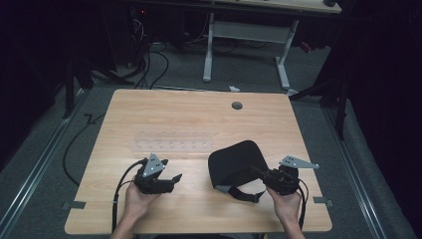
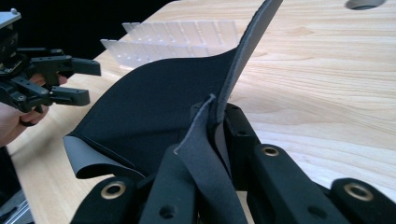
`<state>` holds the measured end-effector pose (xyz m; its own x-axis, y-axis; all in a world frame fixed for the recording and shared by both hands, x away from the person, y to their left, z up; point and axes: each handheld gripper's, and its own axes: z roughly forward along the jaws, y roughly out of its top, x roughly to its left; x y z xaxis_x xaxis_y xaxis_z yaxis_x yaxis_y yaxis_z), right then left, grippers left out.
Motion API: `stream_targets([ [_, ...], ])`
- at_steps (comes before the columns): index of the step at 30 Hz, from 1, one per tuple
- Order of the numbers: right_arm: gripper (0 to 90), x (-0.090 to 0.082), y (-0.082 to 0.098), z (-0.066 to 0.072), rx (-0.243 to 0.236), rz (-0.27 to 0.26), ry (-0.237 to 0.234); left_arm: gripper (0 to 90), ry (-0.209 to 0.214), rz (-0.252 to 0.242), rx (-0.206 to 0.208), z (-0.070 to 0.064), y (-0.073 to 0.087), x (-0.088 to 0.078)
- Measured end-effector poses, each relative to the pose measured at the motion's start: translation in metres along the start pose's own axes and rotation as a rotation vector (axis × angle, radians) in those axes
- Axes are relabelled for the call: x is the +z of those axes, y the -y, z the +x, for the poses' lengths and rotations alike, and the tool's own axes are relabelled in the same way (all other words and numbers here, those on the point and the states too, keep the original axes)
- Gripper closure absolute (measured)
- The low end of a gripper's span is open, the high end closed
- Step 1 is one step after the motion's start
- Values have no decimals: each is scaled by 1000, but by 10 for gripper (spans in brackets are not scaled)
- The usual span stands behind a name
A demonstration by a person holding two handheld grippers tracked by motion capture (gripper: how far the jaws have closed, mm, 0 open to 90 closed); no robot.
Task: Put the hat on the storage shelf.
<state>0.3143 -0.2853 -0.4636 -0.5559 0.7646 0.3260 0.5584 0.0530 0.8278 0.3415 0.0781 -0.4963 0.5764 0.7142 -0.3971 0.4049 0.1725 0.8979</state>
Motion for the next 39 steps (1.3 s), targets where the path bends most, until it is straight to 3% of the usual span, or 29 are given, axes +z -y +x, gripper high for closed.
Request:
stream_targets([
  [14, 844, 21, -7, 17, -11, 39, -59, 266, 90, 46, 32, -24, 0, 6],
  [24, 844, 32, -10, 24, -13, 79, -76, 254, 110, 48, 50, -32, 2, 7],
  [39, 842, 45, -16, 34, -24, 134, -95, 254, 109, 66, 96, -37, 8, 11],
])
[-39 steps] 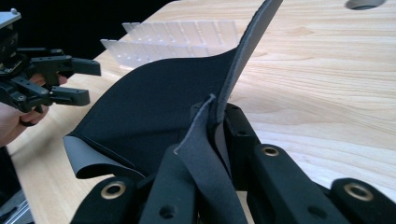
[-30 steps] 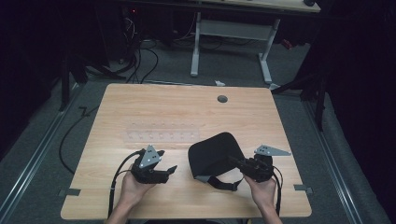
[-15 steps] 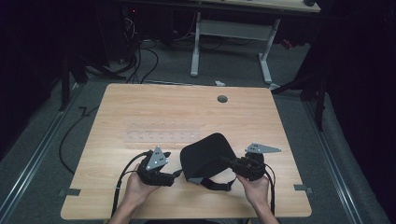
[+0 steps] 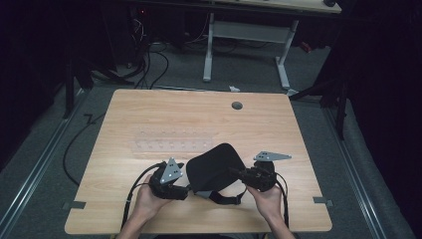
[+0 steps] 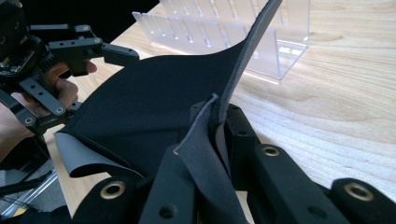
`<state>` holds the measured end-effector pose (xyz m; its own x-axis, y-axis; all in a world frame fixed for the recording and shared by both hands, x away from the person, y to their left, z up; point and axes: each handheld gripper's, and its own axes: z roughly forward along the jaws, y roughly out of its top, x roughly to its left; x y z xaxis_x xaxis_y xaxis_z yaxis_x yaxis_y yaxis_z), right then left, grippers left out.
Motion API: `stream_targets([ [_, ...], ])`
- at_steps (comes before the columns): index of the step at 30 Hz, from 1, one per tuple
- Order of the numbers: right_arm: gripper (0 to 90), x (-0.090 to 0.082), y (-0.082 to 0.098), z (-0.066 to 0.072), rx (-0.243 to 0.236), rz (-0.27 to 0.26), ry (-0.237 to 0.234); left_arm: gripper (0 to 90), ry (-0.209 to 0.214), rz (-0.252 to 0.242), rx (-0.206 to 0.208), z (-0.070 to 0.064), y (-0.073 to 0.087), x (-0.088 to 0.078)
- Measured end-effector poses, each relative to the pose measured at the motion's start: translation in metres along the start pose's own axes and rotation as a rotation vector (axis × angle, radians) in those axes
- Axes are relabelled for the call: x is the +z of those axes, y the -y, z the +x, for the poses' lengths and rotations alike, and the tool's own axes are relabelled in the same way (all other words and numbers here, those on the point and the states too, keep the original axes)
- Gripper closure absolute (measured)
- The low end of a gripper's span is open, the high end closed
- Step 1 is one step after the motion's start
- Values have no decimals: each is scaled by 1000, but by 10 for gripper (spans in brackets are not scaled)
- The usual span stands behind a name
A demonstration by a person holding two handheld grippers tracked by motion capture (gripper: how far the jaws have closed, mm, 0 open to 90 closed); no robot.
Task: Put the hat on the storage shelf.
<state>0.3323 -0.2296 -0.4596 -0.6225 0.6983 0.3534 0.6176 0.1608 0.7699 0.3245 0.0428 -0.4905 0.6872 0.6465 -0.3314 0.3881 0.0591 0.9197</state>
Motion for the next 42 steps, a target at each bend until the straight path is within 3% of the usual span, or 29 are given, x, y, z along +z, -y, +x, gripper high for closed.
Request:
stream_targets([
  [11, 842, 3, -2, 1, 12, 9, -18, 273, -5, 3, 21, 0, 1, 0],
  [24, 841, 5, -7, 5, 14, -1, -45, 382, -11, -3, 60, 0, 1, -3],
  [35, 839, 14, -9, 9, 35, 5, -77, 471, 21, 3, 74, -5, 1, -3],
  [42, 839, 23, -12, 16, 35, 3, -106, 531, 52, 18, 59, -8, 2, -3],
])
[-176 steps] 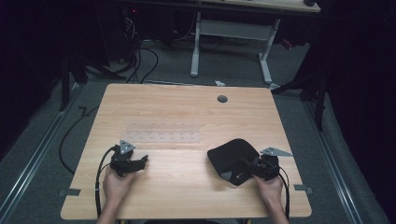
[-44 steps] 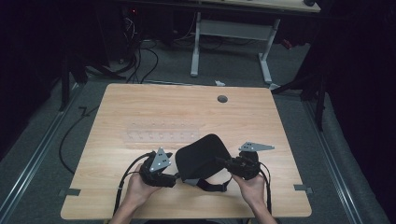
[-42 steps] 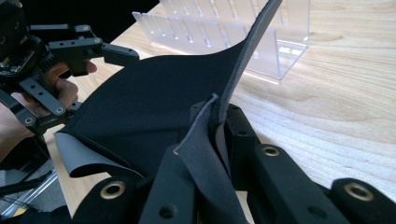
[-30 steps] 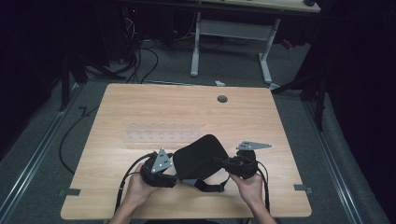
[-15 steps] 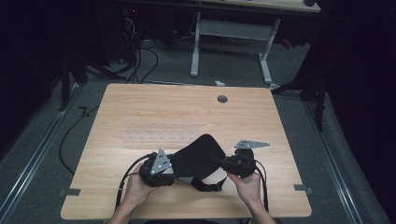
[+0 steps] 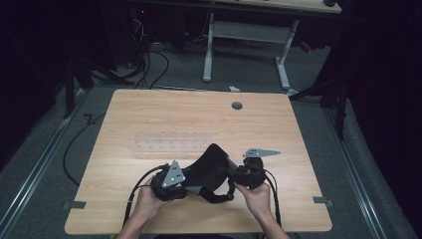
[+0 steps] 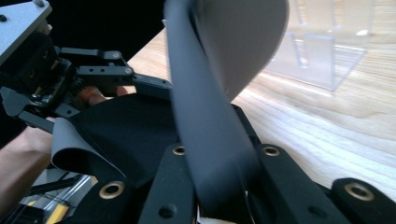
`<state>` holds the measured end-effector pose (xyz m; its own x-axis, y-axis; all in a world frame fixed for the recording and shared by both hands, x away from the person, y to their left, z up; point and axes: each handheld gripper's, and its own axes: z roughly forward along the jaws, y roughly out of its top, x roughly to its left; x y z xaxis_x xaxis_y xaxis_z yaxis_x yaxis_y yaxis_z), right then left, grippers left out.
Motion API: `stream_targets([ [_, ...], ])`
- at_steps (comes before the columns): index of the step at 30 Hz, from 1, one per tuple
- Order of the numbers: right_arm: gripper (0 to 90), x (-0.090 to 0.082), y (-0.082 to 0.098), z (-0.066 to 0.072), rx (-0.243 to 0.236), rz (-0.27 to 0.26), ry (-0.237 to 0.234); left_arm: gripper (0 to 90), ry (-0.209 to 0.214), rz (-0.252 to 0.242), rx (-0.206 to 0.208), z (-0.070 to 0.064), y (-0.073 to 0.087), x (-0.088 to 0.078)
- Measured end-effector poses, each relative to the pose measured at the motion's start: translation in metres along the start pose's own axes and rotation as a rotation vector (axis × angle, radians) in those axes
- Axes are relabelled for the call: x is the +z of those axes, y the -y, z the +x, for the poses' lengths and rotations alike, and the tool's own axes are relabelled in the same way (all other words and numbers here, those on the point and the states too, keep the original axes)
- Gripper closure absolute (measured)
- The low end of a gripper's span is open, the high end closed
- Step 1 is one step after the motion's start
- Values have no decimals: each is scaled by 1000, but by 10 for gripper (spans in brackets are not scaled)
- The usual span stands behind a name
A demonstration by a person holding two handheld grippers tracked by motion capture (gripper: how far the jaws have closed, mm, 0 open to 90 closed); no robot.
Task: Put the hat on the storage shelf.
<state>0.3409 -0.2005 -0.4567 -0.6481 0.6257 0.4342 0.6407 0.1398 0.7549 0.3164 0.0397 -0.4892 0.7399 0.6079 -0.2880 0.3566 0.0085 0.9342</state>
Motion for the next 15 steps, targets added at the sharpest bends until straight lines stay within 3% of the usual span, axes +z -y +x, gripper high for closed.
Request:
stream_targets([
  [4, 830, 0, 0, -1, 12, -10, -22, 637, 14, -10, -2, 0, -1, -4],
  [15, 787, -3, 0, -1, 14, -23, -41, 792, 72, 14, 35, -6, -2, -12],
])
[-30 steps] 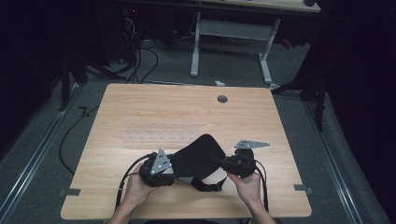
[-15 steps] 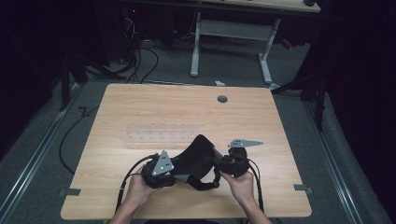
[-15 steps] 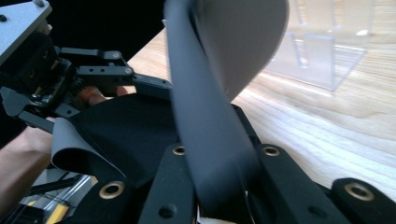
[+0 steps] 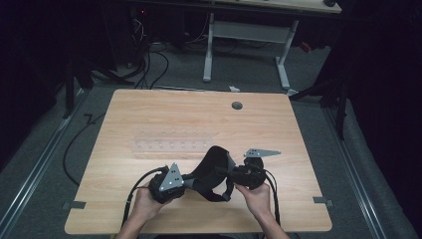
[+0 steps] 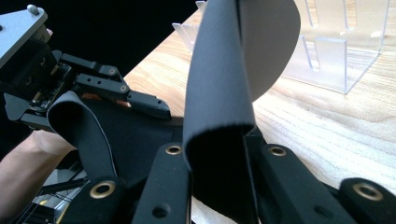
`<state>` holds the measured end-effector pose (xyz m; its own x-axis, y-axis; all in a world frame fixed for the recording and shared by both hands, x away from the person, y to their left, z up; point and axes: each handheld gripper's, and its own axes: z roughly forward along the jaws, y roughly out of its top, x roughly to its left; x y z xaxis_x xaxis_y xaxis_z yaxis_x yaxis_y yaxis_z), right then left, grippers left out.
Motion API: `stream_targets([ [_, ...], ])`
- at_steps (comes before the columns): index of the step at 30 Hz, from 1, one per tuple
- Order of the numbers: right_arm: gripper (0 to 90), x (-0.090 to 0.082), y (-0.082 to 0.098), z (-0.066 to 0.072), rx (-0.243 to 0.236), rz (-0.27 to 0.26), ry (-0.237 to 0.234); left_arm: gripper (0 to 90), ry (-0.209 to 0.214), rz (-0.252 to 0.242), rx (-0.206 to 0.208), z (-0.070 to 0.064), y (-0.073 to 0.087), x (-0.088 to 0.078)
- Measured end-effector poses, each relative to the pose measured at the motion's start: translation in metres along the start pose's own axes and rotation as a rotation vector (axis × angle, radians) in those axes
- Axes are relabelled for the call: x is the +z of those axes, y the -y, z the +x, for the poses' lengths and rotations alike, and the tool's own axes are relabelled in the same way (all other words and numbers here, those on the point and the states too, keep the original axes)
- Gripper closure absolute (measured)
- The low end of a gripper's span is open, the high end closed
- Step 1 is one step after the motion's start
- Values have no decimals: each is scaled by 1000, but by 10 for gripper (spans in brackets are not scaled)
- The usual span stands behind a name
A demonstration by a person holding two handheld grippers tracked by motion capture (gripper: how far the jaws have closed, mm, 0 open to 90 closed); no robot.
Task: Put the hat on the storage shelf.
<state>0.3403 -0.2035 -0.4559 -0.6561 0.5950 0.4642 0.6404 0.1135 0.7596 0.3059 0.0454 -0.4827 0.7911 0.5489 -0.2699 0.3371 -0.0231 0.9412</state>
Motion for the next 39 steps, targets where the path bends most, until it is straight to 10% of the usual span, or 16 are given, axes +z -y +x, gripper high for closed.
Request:
stream_targets([
  [11, 641, -7, -1, -2, -21, -41, 47, 866, 111, 27, -33, -7, 0, -5],
  [22, 524, -33, 6, -13, -21, -154, 95, 866, 100, -4, -101, -1, -5, -11],
  [26, 500, -40, 16, -31, 0, -154, 192, 866, 93, -35, -131, 4, -10, -18],
  [30, 469, -37, 35, -58, -15, -116, 383, 866, 69, -49, -145, 9, -14, -24],
  [39, 449, -28, 55, -91, -23, -9, 570, 866, 26, -113, -193, 18, -19, -34],
])
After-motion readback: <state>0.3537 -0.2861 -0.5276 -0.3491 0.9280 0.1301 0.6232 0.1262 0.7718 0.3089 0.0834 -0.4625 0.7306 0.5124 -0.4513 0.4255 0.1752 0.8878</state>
